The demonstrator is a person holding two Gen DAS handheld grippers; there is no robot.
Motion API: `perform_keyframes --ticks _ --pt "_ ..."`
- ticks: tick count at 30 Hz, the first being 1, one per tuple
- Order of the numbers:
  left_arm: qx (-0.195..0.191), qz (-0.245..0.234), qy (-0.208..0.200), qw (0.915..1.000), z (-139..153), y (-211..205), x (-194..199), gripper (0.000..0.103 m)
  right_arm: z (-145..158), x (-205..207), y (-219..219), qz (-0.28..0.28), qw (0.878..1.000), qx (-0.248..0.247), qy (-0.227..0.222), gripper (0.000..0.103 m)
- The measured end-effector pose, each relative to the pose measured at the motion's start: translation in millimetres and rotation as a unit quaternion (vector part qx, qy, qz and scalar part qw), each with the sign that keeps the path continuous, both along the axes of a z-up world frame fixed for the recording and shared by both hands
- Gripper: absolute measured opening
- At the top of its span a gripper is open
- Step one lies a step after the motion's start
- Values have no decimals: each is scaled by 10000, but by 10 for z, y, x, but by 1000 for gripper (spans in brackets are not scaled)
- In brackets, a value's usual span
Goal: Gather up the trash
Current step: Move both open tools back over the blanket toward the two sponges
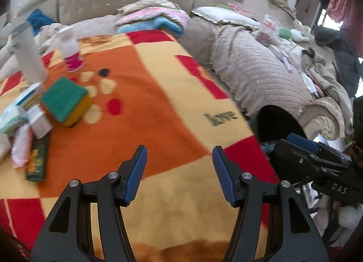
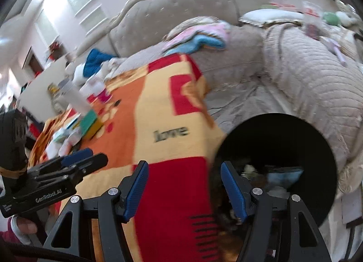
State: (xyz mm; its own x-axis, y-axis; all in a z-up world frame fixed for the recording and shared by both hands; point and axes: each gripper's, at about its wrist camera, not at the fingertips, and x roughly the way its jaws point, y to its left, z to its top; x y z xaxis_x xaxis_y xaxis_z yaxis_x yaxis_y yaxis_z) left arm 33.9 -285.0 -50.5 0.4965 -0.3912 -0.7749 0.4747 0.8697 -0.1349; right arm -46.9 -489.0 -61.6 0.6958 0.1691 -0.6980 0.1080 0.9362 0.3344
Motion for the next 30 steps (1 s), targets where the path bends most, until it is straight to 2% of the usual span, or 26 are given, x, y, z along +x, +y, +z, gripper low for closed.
perform_keyframes --ticks 4,10,15,20,26,28,30 --pt "36 314 -8 9995 6 403 46 58 13 123 314 294 9995 -78 19 71" --pt "-1 814 33 9967 66 1064 152 58 12 341 806 831 9965 -6 64 71" --pt "8 1381 -15 9904 139 1729 315 58 30 500 1231 1279 9917 -76 89 71" --pt "64 2156 -72 9764 192 2498 633 58 39 700 1591 1621 9864 -231 145 71" --pt "234 3038 -305 9520 241 3319 1100 58 47 905 1912 1942 9799 -398 207 71" --pt "257 3199 -195 9469 175 3514 1276 58 43 933 1963 1987 9790 -406 227 71" --pt "318 3233 46 9458 52 3621 1417 58 30 967 1998 2001 9787 -390 249 71"
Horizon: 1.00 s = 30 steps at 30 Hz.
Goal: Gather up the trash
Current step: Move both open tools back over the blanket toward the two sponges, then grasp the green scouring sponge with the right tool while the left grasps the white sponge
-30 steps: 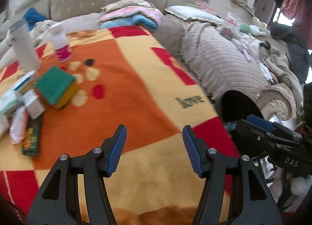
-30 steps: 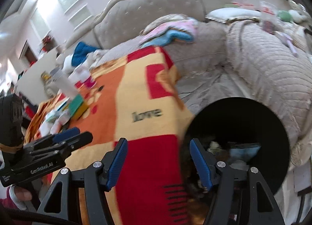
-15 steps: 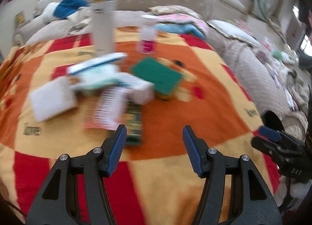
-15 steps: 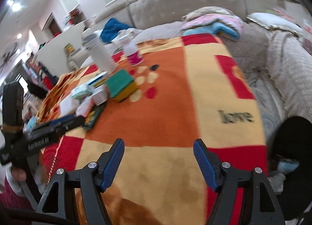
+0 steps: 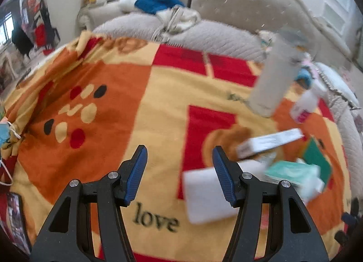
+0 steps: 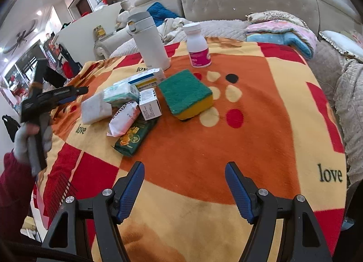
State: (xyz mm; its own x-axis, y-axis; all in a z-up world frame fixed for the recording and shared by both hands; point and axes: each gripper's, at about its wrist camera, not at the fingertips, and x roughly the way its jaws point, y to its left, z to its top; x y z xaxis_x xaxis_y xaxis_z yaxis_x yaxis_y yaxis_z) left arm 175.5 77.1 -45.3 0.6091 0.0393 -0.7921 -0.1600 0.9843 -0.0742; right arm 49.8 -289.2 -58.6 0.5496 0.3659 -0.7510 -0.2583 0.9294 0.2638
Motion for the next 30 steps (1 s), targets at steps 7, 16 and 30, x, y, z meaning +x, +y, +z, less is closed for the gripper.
perform_keyframes --ticks 7,16,30 --pt "-1063 -672 126 9920 -62 16 -366 58 -42 99 -14 -43 10000 -13 76 71" --pt "-763 -1966 379 9768 -111 -393 -857 60 -80 146 -5 -17 9999 99 127 71" --pt "791 -3554 398 9305 -103 -731 -799 67 -101 166 31 21 9994 253 215 71"
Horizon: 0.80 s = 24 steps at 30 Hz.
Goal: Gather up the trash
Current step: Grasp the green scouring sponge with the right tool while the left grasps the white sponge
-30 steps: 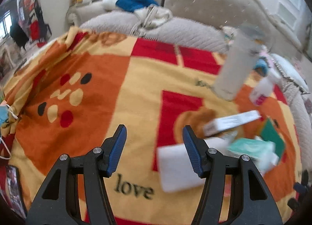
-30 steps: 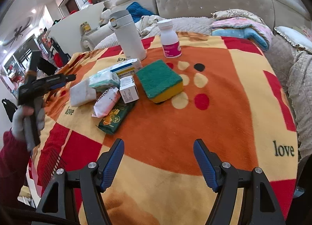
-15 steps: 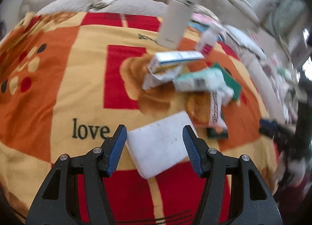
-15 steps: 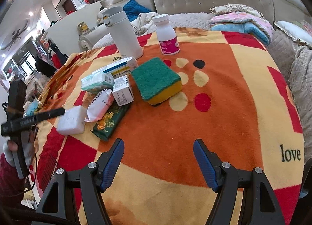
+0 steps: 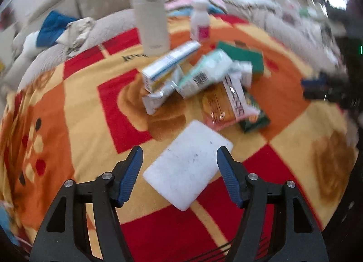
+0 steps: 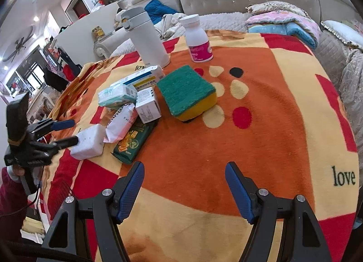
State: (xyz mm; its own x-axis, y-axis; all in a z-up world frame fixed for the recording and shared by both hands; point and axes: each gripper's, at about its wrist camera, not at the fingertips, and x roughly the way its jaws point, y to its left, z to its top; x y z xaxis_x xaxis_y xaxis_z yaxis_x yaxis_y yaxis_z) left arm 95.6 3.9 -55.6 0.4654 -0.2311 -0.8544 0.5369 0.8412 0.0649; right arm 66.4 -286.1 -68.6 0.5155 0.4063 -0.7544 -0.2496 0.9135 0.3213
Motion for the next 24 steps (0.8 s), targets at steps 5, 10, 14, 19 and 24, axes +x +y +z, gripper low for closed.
perform_keyframes --ticks 5,10,14,19,24 --pt "84 -184 196 9996 -114 -52 41 71 1 -6 76 125 9999 -32 -7 71" --pt "74 -101 148 9998 -133 -66 -17 71 34 136 119 202 9997 -105 -81 71" --pt "3 259 269 9993 -117 -52 11 69 100 445 139 204 9990 -310 -259 74" --pt "-626 1281 613 9879 -117 144 132 64 48 942 254 485 9947 -875 -226 75" --pt "-1205 2007 774 9691 -140 351 121 64 -107 1131 450 1159 9811 -1540 -148 75"
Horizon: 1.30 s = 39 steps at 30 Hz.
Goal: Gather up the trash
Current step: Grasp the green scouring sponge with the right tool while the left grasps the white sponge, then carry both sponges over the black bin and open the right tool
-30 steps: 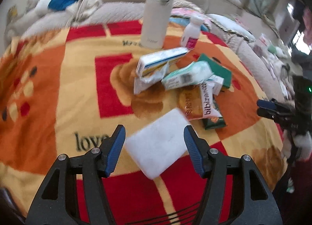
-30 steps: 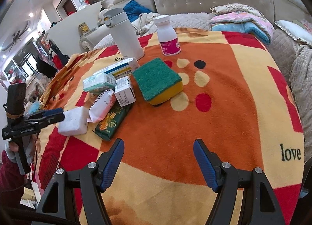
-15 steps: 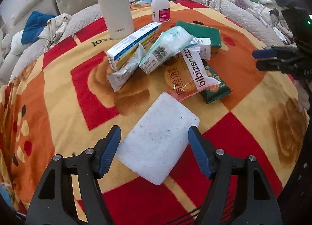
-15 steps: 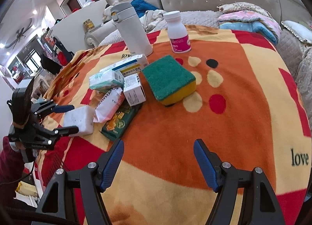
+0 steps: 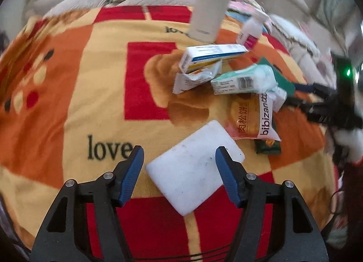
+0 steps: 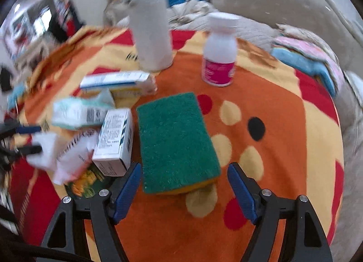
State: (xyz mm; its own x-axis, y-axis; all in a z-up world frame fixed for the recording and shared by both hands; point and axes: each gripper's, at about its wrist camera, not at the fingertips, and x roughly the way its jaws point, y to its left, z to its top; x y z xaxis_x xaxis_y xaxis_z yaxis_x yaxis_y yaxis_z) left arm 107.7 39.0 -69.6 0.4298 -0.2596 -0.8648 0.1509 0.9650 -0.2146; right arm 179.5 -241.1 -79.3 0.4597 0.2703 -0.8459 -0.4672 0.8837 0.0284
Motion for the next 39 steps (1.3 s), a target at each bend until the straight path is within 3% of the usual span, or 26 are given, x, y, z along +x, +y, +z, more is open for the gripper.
perform_keyframes --ticks 2,5,8,10,13,19,22,23,27,30,39 --pt "-146 -54 -25 9999 5 10 -40 65 -30 23 46 180 9998 -89 5 75" --pt "5 -398 -174 9991 44 -53 -112 70 -92 113 135 282 9992 -274 -13 75" --pt "242 -702 -241 9969 51 -140 -141 71 -175 182 129 167 9997 -139 97 74" --pt "535 -982 -276 9933 30 -221 -167 73 -162 134 92 72 9999 -57 -61 65" --pt "913 -1318 -428 9861 7 -311 -203 75 -140 14 -8 -169 9998 35 -17 63" --pt "1151 -1391 -458 9825 -90 -341 -177 78 40 -518 -257 -418 9989 151 -137 63" --pt "1855 -1606 -479 9682 -232 -456 -239 79 100 -800 -388 -553 9978 347 -122 63" --pt "1826 -1610 -598 9681 -209 -455 -267 79 120 -902 -439 -597 9972 436 -118 63" --pt "1257 -1235 -502 9831 -110 -343 -220 77 178 -1195 -538 -757 9951 605 -214 64" --pt "974 -1021 -524 9886 -31 -310 -235 74 211 -1340 -566 -826 9937 704 -271 64" --pt "861 -670 -935 9896 211 -672 -616 73 211 -1687 -657 -996 9911 790 -389 64"
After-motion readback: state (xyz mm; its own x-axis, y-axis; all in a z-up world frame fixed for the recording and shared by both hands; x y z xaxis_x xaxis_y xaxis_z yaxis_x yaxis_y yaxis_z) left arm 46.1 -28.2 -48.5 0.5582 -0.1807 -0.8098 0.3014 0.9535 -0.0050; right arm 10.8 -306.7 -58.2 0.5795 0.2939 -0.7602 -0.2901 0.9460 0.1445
